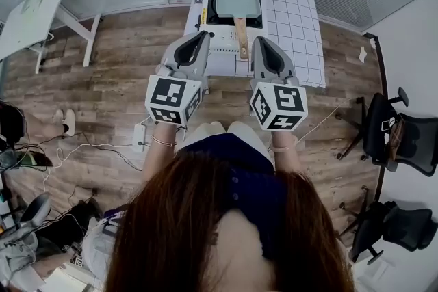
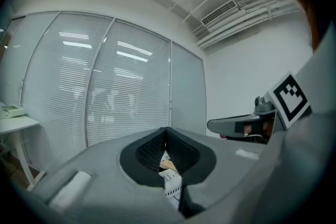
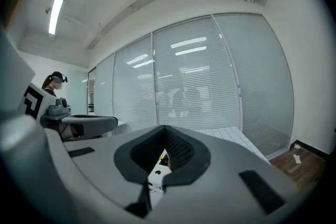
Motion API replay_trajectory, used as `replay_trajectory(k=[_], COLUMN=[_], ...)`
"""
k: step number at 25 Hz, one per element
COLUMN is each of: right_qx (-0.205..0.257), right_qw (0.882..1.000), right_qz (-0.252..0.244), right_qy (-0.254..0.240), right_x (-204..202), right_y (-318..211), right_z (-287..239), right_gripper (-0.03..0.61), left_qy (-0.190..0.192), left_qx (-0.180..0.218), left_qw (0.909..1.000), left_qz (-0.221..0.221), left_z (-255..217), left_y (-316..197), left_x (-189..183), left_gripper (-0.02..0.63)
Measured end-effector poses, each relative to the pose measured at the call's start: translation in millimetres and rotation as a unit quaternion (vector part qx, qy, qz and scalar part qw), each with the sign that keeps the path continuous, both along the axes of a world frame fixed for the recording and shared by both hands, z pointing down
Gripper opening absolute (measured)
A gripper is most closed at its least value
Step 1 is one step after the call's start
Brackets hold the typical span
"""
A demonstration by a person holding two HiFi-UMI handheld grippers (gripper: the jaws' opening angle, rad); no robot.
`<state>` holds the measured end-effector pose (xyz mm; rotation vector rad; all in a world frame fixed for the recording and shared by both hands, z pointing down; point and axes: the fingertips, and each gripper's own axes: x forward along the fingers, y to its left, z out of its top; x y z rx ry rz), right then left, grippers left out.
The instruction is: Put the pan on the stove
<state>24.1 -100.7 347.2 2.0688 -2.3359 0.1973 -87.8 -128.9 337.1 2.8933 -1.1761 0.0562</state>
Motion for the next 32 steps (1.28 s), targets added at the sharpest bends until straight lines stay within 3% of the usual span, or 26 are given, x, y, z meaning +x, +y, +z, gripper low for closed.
replay_trajectory(k=[19, 32], right_qx=[0.039, 0.055], right_qw=[0.999, 0.998], right_qz=[-0.008, -0.011], right_qy=[0.034, 0.019], right_x=[22.1, 42.3], right_y=[28.1, 60.2], right_z=[-20.0, -25.5], right_gripper=[0.009, 0.009], left_qy=[0.003, 0.007], left_qx=[0.014, 0.007], left_qw=[0.9995, 0.9988], left_qz=[-0.03, -0.048], left_z=[-17.1, -19.0], left_y=[31.9, 69.0], left_x=[27.6, 43.4], left_gripper=[0.01, 0.01])
